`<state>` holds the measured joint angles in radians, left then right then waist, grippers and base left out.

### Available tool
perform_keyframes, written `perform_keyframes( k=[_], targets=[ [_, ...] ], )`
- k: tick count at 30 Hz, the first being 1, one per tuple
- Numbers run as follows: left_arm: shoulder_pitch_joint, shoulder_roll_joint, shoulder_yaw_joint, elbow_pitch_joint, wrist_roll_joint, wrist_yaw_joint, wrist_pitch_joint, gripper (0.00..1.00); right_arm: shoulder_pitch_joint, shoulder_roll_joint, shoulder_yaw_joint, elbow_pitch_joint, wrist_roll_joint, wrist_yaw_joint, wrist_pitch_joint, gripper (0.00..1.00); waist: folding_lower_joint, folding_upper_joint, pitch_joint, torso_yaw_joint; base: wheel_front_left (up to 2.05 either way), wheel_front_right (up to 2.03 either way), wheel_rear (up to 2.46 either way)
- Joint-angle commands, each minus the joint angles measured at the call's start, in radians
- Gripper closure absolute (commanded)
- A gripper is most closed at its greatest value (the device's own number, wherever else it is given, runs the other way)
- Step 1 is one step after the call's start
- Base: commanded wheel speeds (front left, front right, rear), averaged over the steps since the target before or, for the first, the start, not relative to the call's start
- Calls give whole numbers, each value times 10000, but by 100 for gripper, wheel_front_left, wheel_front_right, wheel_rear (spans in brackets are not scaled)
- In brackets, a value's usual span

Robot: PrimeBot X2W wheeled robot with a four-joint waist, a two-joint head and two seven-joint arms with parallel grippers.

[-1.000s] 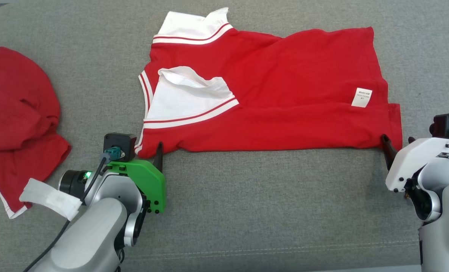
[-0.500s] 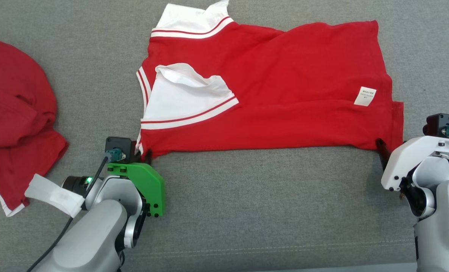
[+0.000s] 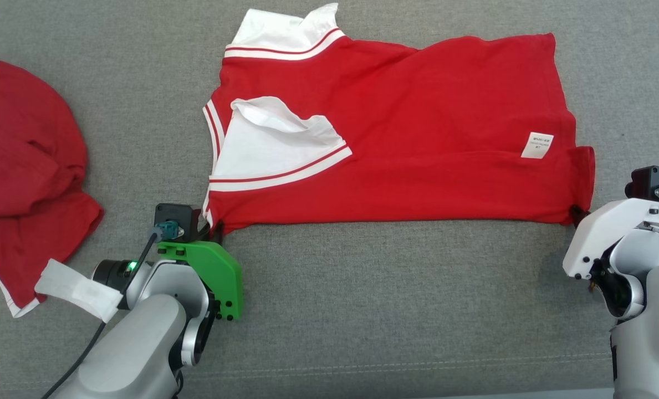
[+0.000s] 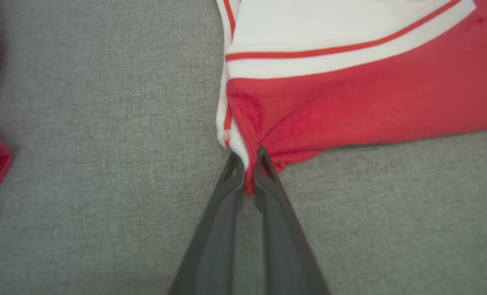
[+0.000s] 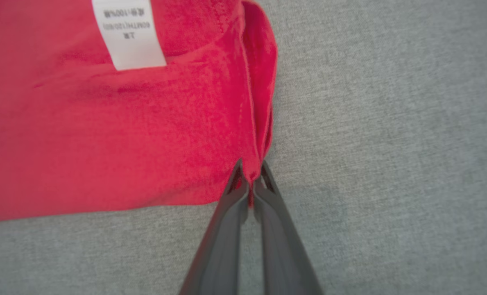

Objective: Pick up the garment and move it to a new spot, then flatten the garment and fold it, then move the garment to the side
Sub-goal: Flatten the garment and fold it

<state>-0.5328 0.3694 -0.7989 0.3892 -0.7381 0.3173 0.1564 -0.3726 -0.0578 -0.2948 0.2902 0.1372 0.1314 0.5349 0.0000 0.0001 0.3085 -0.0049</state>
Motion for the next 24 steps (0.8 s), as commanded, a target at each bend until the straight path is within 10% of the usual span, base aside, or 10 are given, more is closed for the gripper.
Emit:
perform_keyframes(
  k=[1,24],
  targets=[
    [119,29,1,44,14,-20,-29,100,56,-51,-44,-29,-51,-14,-29,100,0,-1,-32,6,0,0,0],
    [2249,875,-199,-1881,-730,662,822,100,2450,-239,-489,-2394,739,-16,2340,100,0,-1,-1327,298,0,0,0]
  ],
)
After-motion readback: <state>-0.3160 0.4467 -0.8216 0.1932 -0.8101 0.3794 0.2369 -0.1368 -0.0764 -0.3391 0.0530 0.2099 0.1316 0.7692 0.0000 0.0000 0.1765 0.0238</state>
